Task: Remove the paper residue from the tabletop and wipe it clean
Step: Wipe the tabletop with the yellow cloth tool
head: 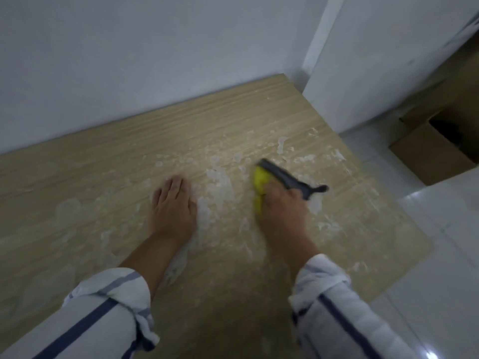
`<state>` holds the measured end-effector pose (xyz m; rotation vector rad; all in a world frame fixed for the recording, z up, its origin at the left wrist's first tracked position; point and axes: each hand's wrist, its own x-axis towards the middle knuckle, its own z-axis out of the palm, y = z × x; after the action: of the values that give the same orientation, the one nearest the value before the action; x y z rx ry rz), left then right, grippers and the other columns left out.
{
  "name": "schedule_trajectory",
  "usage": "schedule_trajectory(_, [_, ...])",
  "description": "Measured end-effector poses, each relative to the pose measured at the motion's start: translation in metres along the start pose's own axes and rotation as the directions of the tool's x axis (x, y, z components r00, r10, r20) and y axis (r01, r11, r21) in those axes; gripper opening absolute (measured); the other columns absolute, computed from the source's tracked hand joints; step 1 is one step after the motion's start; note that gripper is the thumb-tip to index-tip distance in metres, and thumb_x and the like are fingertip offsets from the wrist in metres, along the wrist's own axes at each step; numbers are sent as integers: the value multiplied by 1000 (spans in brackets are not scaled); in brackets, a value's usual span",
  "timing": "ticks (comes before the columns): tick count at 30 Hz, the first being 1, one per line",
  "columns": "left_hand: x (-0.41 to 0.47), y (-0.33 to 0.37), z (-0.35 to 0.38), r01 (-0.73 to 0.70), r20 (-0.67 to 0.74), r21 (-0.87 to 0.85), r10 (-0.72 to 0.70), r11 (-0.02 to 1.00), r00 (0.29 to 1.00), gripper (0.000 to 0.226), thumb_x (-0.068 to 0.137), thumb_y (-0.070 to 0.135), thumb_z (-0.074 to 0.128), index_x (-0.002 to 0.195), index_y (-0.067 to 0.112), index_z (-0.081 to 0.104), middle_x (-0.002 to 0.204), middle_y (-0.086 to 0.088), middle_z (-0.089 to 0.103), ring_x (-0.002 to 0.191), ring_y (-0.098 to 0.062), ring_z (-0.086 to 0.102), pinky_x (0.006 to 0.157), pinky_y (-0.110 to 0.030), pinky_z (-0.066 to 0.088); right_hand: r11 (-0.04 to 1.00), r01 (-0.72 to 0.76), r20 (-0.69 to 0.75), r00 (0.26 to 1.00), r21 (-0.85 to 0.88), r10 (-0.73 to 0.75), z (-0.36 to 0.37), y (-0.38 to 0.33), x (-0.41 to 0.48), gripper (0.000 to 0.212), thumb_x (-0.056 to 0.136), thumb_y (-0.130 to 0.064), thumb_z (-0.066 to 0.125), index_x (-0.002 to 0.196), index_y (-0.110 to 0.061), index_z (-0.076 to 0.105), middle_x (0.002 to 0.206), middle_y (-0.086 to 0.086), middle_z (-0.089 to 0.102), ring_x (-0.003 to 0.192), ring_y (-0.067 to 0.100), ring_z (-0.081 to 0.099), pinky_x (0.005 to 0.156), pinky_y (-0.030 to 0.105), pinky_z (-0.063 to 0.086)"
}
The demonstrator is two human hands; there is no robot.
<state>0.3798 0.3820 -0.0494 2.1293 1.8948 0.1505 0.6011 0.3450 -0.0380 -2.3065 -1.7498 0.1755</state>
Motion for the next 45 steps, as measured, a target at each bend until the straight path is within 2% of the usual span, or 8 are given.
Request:
schedule_trajectory(5, [-32, -4, 4, -58, -14, -6, 58, 998, 998, 66, 87, 36, 19, 145, 4, 27, 153, -14, 26, 143, -29, 18, 116, -43, 10, 888, -459, -2, 888, 43, 459, -37, 66, -8, 20, 93, -21, 36, 105, -16, 51, 113, 22, 53, 106, 39, 46, 82, 42, 40])
schedule_trajectory(13, [-84, -19, 10, -119, 8, 14, 119, 993, 993, 70, 88, 41, 5, 147, 7, 22, 156, -10, 20, 145, -25, 12, 116, -40, 7, 962, 265, 28, 963, 58, -267, 19, -62, -118, 30, 81, -33, 52, 109, -25, 62, 120, 0, 64, 83, 30, 56, 69, 39, 47])
schedule_trajectory(18, [-119, -27, 6, -100, 25, -17, 101, 995, 995, 57, 97, 31, 21, 147, 4, 18, 157, -11, 15, 145, -26, 8, 118, -40, 4, 968, -241, -42, 969, 70, 244, -27, 34, -112, 20, 89, -18, 44, 104, -16, 58, 85, 10, 53, 91, 37, 52, 79, 43, 46])
schedule_trajectory(21, [-139, -30, 7, -102, 8, -33, 102, 994, 995, 56, 96, 29, 21, 147, 6, 18, 157, -10, 15, 146, -25, 7, 117, -39, 3, 922, -378, -15, 925, 86, 380, -33, 36, -108, 17, 91, -21, 40, 101, -18, 52, 101, 17, 54, 101, 38, 48, 80, 42, 40])
schedule_trajectory(28, [-162, -40, 13, -108, 23, -5, 108, 994, 994, 68, 88, 40, 9, 147, 10, 22, 157, -7, 16, 146, -23, 7, 117, -40, 2, 952, 305, 28, 952, 36, -306, 10, -66, -215, 24, 74, -30, 61, 98, -24, 61, 118, -1, 65, 79, 28, 57, 63, 36, 47])
schedule_trajectory(35, [-184, -29, 11, -91, 24, -5, 91, 996, 996, 56, 97, 29, 19, 149, 12, 11, 158, -6, 8, 146, -21, 1, 118, -40, 0, 948, -310, -105, 943, 74, 317, -36, 60, -166, 20, 90, -21, 42, 105, -14, 53, 91, 18, 54, 100, 37, 48, 85, 45, 43])
schedule_trajectory(42, [-182, -11, 18, -45, 71, 4, 44, 999, 996, 57, 99, 35, 20, 150, 12, 6, 159, -6, 0, 146, -24, -6, 118, -46, 0, 947, 313, 5, 949, 71, -314, -1, -36, -238, 20, 74, -34, 64, 93, -25, 64, 96, -3, 70, 68, 23, 53, 59, 27, 41])
schedule_trajectory(45, [-177, -3, 20, -62, 81, 15, 61, 998, 995, 58, 99, 33, 22, 149, 11, 5, 159, -6, -2, 146, -24, -7, 118, -44, -4, 951, 302, -57, 953, 65, -299, -4, 13, -225, 19, 76, -27, 49, 86, -23, 65, 93, -1, 72, 66, 25, 53, 57, 31, 44])
